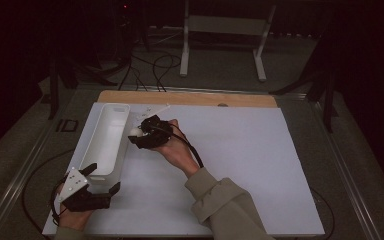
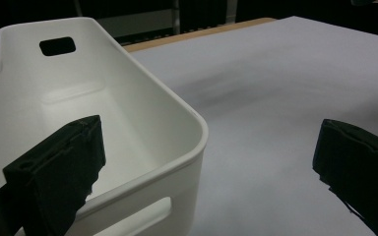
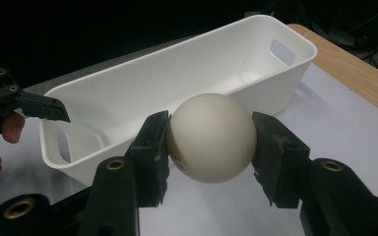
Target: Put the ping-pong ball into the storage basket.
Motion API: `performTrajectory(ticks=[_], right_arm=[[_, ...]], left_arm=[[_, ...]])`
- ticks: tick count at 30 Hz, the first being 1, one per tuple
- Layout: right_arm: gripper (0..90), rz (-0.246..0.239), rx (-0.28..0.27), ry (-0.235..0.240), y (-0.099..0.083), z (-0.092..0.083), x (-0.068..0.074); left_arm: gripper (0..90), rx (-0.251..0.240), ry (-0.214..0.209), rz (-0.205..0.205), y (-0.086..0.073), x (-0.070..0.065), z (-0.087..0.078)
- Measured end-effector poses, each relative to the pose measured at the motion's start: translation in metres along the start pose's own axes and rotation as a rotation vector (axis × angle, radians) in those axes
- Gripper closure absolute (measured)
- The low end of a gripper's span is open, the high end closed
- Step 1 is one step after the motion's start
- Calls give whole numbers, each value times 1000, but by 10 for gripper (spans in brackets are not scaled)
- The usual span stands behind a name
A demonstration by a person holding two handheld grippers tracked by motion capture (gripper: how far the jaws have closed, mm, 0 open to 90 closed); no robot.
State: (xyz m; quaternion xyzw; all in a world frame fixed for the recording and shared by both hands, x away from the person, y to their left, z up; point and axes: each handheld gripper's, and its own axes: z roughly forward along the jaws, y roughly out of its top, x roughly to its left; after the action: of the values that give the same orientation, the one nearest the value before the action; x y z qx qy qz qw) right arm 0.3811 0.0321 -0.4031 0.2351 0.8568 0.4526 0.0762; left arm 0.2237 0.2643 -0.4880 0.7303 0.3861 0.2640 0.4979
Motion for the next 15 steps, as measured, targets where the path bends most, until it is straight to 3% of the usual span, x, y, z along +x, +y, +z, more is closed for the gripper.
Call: performTrajectory(ticks=[15], right_arm=[[507,-4,-12,9,4,5,5]], left_arm=[[0,0,-1,-1,0,0,0]])
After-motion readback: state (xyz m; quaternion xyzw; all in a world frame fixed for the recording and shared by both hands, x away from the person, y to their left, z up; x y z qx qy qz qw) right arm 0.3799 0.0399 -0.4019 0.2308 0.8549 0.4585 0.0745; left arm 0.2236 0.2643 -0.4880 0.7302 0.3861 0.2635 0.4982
